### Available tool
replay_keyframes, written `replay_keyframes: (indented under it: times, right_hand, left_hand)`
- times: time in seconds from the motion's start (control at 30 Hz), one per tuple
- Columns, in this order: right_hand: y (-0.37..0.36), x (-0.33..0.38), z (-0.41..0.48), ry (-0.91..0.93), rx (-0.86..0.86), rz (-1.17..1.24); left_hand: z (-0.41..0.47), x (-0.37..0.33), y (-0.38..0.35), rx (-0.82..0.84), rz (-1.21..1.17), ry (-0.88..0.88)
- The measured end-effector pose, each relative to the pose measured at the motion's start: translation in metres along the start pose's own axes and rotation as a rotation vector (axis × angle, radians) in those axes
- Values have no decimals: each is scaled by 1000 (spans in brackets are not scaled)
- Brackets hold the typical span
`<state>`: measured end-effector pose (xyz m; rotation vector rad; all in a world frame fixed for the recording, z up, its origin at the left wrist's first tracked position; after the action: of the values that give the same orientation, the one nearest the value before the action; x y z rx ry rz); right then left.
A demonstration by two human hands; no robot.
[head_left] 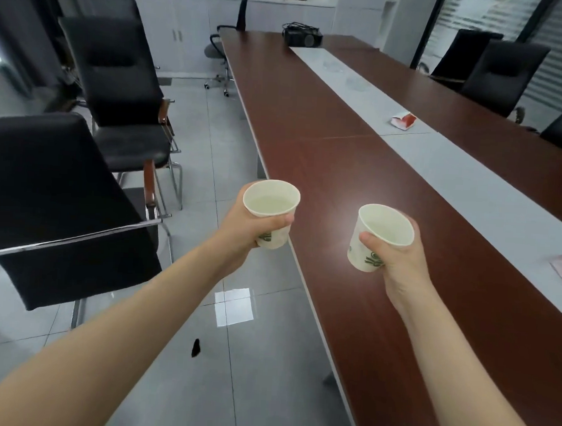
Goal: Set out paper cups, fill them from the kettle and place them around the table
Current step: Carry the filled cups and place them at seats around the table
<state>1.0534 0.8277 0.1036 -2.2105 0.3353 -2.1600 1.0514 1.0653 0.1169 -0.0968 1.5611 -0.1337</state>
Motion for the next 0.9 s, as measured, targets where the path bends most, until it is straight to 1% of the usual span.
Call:
replay_keyframes:
  times: [0.13,0.27,0.47,0.6,0.7,0.9]
  right_hand:
    - [-30,-11,53,-4,-2,-10]
    - [-61,-29,111,8,-45,-12]
    - [-100,-57,188,36,-196,-18]
    - [-117,-73,229,50,-276,-32]
    - [-126,-84,253,38,-332,-35]
    - [-133,-105,301,-12,-397,-134]
  left_hand:
    - [62,3,26,-4,-5,8]
    - [134,11,54,44,-21,14]
    - [244,15,89,168,-21,15]
    - [305,21,101,244,11,0]
    - [341,32,105,256,-2,28]
    - [402,56,103,255,-6,63]
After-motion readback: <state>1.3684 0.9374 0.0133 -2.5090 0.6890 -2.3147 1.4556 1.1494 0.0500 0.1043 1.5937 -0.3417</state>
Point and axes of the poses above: each hand's wrist, its own z-axis towards the middle knuckle, its own y-axis out of the back of the hand, x = y × z, the point moved 4 cm from there along z, towards the middle knuckle, and after that the axes turned 4 degrees about -y, right-handed, at the moved point
